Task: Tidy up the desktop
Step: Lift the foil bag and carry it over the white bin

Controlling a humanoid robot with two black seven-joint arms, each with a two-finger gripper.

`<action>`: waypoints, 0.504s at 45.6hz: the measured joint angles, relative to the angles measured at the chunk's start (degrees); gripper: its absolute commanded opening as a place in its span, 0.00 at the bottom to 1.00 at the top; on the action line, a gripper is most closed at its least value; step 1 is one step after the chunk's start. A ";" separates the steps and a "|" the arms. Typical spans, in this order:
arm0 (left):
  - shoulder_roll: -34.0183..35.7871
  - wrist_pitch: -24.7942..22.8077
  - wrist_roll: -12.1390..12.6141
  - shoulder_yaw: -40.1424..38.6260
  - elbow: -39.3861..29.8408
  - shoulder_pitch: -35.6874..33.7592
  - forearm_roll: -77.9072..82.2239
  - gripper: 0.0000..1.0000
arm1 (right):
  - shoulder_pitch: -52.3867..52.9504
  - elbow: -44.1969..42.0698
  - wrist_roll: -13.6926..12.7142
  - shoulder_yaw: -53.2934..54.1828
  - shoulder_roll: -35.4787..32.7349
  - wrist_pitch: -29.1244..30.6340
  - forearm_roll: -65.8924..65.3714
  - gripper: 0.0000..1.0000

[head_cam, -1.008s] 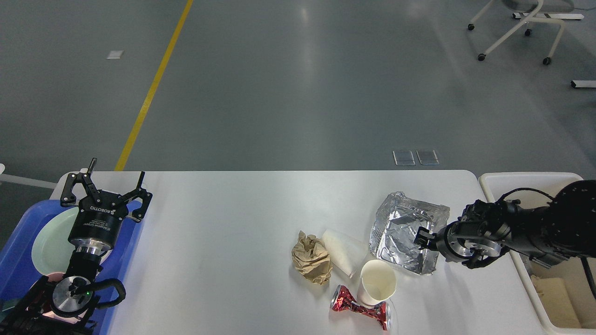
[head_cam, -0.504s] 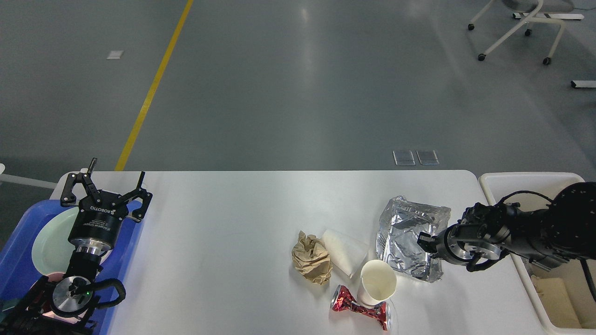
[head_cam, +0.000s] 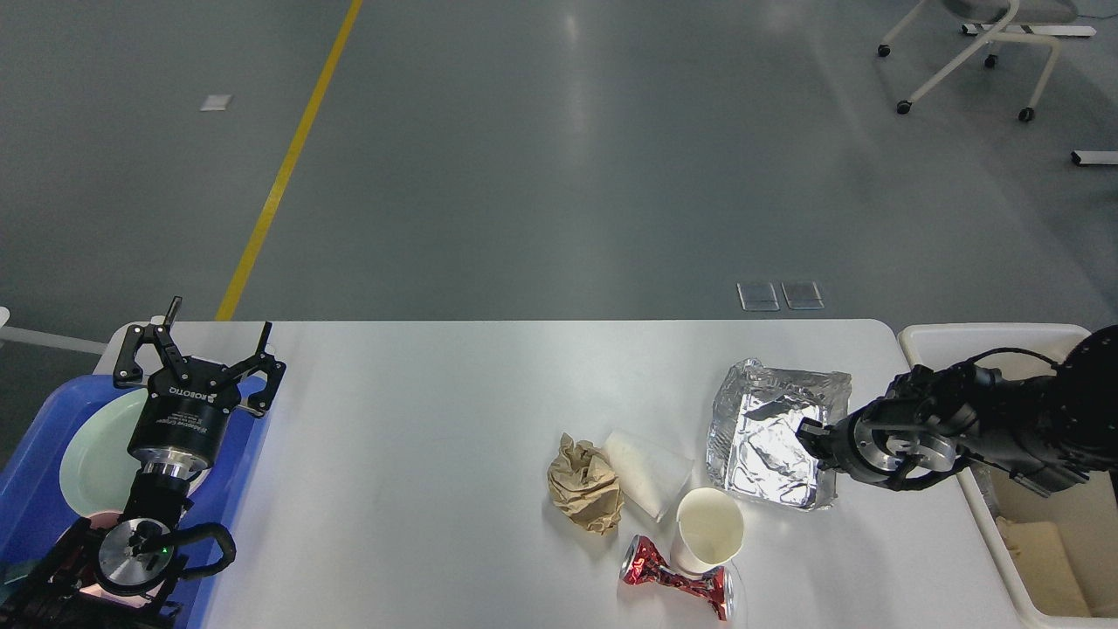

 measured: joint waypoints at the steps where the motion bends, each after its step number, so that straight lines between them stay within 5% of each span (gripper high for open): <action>1: 0.00 0.00 0.00 0.00 0.00 0.00 0.00 0.96 | 1.28 1.19 0.00 -0.29 -0.68 0.12 -0.01 0.00; 8: 0.00 0.00 0.00 0.00 0.00 0.00 0.00 0.96 | 10.53 7.54 0.00 -2.98 -4.83 3.45 -0.11 0.00; 23: 0.00 0.00 0.05 0.00 0.00 0.00 0.00 0.96 | 39.43 24.30 0.51 -12.77 -9.09 20.78 -0.28 0.00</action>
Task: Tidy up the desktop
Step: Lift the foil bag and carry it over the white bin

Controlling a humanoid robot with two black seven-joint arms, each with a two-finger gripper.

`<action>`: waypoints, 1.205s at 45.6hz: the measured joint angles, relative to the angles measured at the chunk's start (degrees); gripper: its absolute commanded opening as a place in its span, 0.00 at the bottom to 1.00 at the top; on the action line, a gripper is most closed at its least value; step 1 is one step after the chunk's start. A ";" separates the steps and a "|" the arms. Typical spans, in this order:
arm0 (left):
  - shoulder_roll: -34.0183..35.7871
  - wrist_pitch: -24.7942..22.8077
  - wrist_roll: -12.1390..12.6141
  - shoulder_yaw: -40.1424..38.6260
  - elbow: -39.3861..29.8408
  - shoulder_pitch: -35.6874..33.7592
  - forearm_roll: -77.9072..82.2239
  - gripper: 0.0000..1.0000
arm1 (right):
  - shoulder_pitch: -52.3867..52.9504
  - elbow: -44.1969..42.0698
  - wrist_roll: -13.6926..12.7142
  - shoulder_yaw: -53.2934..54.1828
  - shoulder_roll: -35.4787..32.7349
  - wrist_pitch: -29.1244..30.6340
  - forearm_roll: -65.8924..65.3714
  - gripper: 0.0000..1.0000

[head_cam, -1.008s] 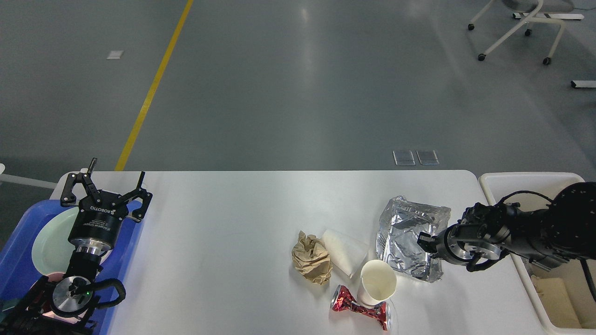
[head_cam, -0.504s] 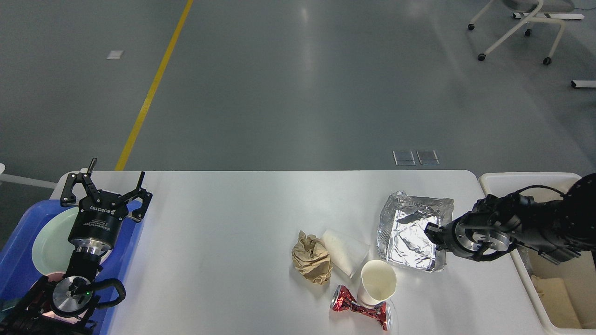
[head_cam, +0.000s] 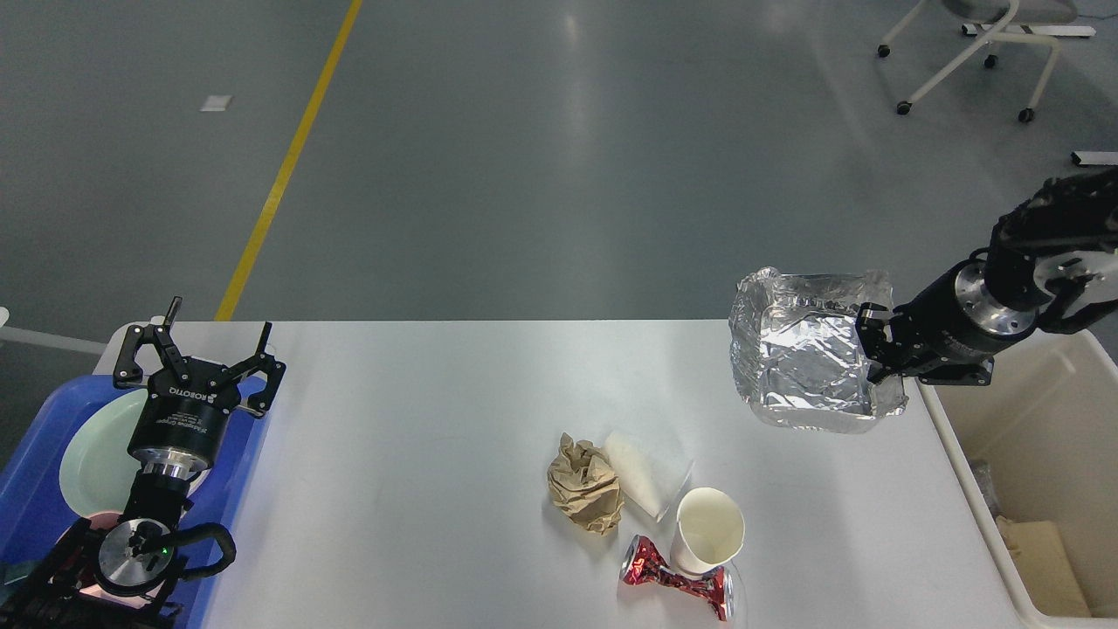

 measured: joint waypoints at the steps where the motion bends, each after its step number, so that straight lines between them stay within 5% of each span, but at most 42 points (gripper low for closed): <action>1: 0.00 0.00 0.01 0.00 0.00 0.00 0.00 0.96 | 1.83 1.43 0.02 -0.60 0.03 0.44 -0.01 0.00; 13: 0.00 0.00 0.00 0.00 0.00 0.00 0.01 0.96 | 17.68 16.96 -0.15 -4.95 0.43 0.77 -1.49 0.00; 29: 0.00 0.00 -0.06 0.00 0.00 0.00 0.00 0.96 | 18.61 18.72 -0.24 -7.94 0.04 -4.92 -2.18 0.00; 41: 0.00 0.00 -0.06 0.00 0.00 0.00 0.00 0.96 | 16.56 16.37 -0.22 -11.70 -4.90 -10.36 -2.39 0.00; 55: 0.00 0.00 -0.06 0.00 0.00 0.00 0.00 0.96 | 1.58 1.21 -0.39 -12.79 -14.87 -11.45 -1.95 0.00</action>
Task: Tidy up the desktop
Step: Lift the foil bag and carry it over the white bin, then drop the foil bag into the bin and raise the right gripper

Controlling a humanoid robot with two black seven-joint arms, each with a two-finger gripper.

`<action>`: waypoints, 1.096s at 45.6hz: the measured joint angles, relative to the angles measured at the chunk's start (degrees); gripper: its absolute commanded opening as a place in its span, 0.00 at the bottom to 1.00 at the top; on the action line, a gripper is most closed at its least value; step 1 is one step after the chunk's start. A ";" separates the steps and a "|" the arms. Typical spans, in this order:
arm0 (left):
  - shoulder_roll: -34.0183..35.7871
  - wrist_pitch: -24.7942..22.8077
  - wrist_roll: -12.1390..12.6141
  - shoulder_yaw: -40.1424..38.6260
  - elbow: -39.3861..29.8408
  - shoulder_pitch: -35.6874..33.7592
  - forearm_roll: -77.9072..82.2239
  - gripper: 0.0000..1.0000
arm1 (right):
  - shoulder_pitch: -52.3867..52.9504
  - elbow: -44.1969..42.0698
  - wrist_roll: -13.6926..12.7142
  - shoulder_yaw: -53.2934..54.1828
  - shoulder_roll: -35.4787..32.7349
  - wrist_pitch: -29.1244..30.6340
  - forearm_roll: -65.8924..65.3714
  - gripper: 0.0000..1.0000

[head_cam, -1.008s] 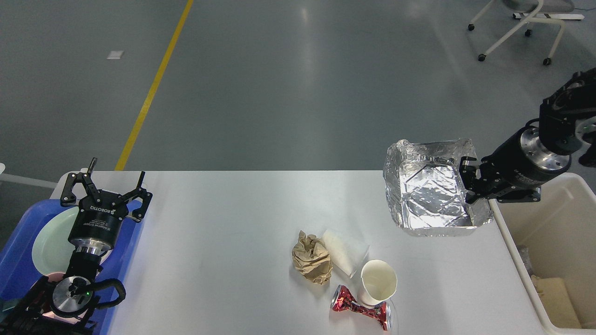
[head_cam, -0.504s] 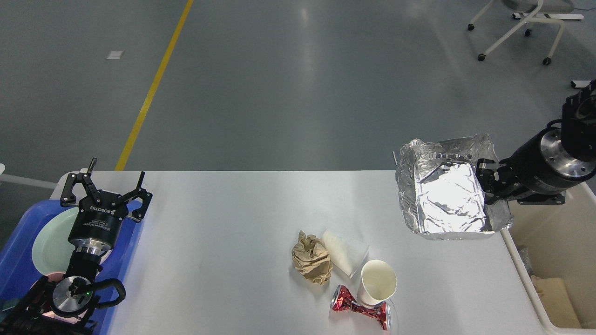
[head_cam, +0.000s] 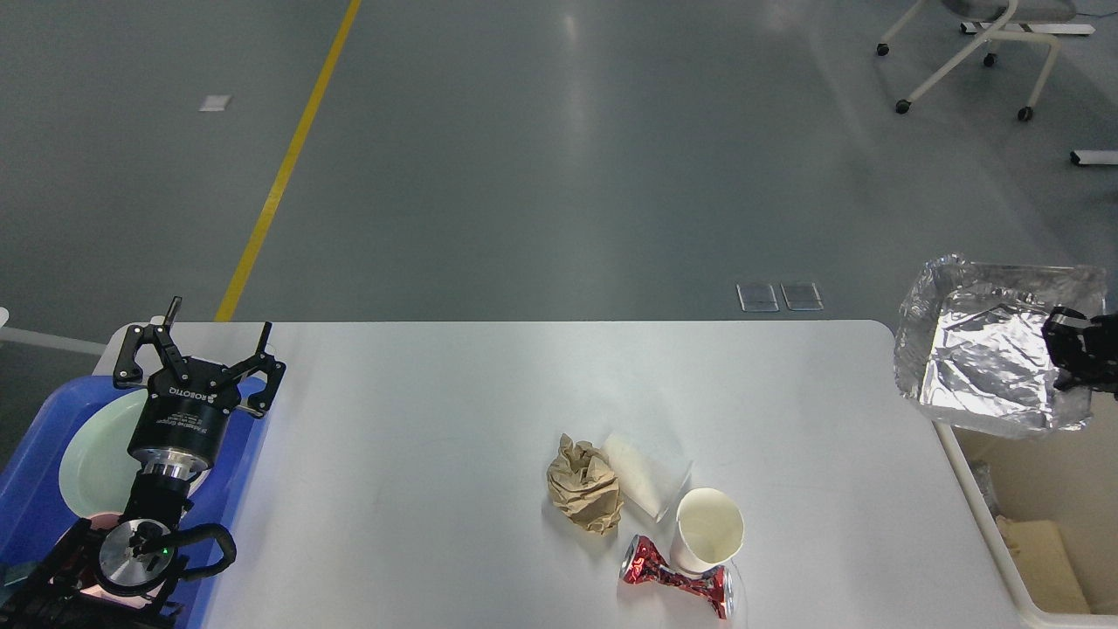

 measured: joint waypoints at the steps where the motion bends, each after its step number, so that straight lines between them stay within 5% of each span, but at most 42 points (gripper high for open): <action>1: 0.00 0.00 0.00 0.00 0.00 0.00 0.01 0.96 | -1.30 -1.23 0.00 0.16 -0.39 -0.04 0.14 0.00; 10: 0.00 0.00 0.00 0.00 0.00 0.00 0.00 0.96 | -14.85 -13.08 0.02 4.57 -3.99 -1.94 0.77 0.00; 26: 0.00 0.00 0.00 0.00 0.00 0.00 0.00 0.96 | -47.60 -33.13 0.06 29.08 -6.15 -13.62 1.51 0.00; 40: 0.00 0.00 0.00 0.00 0.00 0.00 0.01 0.96 | -71.19 -54.81 0.08 39.70 7.21 -23.62 1.35 0.00; 50: 0.00 0.00 0.02 0.00 0.00 0.00 0.01 0.96 | -77.30 -58.84 -0.05 40.51 12.81 -31.65 1.54 0.00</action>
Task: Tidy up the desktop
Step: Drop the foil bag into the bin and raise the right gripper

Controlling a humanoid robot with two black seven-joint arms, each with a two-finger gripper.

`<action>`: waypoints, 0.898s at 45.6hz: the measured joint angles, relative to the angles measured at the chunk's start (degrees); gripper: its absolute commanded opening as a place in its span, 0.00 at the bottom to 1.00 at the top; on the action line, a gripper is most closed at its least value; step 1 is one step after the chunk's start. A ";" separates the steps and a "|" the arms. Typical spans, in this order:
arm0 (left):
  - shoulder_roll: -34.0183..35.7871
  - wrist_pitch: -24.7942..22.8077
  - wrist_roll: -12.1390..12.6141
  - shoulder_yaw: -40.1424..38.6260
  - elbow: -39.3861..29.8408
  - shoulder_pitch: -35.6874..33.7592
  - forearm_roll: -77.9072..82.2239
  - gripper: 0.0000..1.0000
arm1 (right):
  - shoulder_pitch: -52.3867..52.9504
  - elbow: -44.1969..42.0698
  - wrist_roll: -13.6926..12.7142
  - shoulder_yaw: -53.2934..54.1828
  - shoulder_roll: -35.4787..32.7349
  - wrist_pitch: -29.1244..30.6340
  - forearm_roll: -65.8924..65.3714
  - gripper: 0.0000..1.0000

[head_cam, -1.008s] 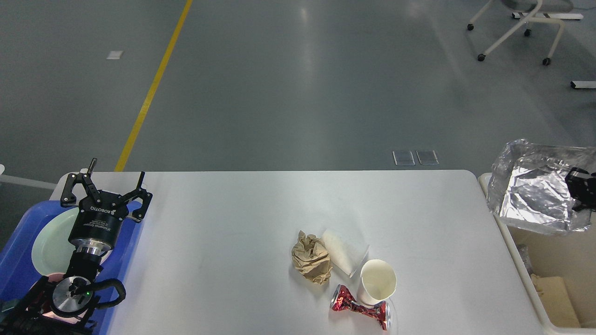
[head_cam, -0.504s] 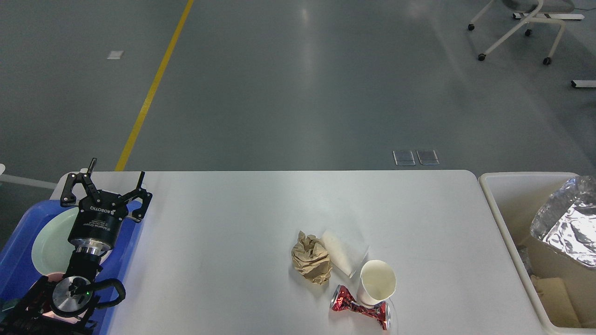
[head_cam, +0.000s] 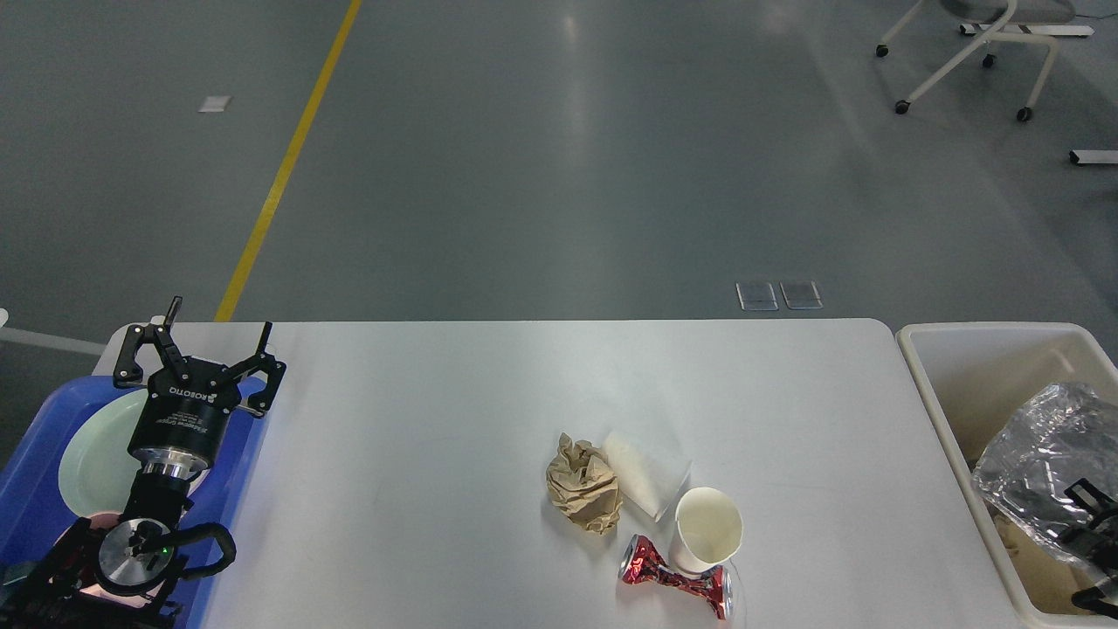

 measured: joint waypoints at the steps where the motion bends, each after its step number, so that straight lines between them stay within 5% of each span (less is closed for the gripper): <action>1: 0.00 0.00 0.00 0.00 0.00 0.00 0.00 0.96 | -0.19 -0.03 -0.01 0.02 0.25 -0.33 0.03 0.00; 26: 0.00 0.00 -0.03 0.00 0.00 0.00 0.00 0.96 | -1.12 -0.01 -0.07 0.00 1.36 -0.68 0.06 0.00; 30: 0.00 0.00 -0.03 0.00 0.00 0.00 0.00 0.96 | -1.15 0.01 -0.07 -0.05 1.38 -0.84 0.06 0.70; 32: 0.00 0.00 -0.03 0.00 0.00 0.00 0.00 0.96 | -1.15 0.01 -0.04 -0.07 1.38 -1.15 0.06 0.89; 41: 0.00 0.00 -0.03 0.00 0.00 0.00 0.00 0.96 | -1.08 -0.07 0.15 -0.33 1.21 -3.29 0.06 0.99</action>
